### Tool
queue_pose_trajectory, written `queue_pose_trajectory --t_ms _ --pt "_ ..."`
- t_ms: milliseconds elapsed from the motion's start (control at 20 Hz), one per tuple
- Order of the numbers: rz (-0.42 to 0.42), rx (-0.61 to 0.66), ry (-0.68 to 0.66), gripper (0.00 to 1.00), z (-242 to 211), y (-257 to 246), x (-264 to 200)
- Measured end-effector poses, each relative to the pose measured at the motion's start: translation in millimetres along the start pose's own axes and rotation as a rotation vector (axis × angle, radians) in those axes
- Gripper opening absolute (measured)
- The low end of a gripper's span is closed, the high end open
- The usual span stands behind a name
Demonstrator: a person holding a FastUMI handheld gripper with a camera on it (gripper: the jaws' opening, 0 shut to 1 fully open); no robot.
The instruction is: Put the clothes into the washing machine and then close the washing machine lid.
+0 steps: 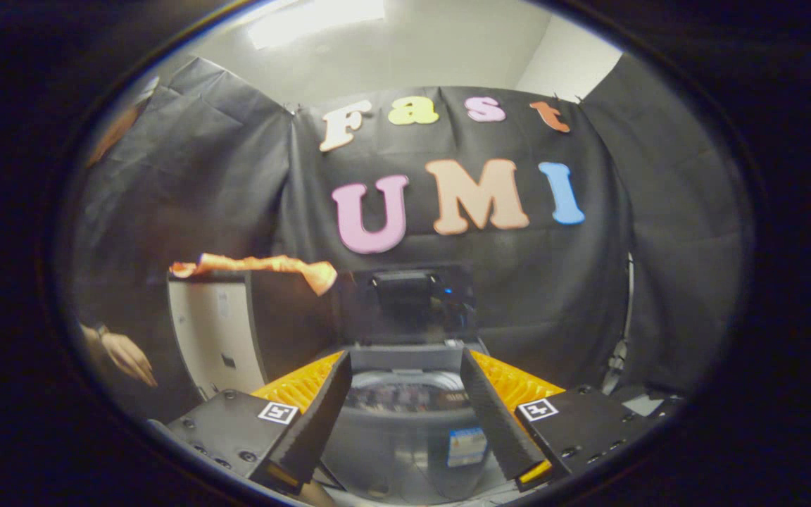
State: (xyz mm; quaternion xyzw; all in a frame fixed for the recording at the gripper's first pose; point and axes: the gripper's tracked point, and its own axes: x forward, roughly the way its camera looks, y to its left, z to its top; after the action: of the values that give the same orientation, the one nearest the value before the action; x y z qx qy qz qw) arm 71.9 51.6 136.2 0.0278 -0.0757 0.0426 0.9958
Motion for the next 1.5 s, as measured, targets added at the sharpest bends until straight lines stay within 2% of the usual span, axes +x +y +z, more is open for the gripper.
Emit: queue_pose_trajectory --t_ms 300,500,650,850,1050,1150,1250,1500 --pt "0.215 -0.022 -0.032 0.97 100.5 103.7 106.4" --pt "0.343 -0.047 0.034 0.98 115.0 185.1 169.2" --pt "0.427 -0.067 0.112 0.99 96.1 243.0 207.1" --pt "0.478 -0.091 0.236 0.98 57.5 290.3 247.0" --pt "0.485 -0.123 0.393 0.97 4.0 308.6 262.8" --pt "0.497 -0.100 0.443 0.97 -8.2 313.3 263.7" --pt "0.492 -0.075 0.453 0.79 -11.0 311.8 263.9" --pt "0.424 -0.157 0.425 0.34 -8.8 309.2 270.1"
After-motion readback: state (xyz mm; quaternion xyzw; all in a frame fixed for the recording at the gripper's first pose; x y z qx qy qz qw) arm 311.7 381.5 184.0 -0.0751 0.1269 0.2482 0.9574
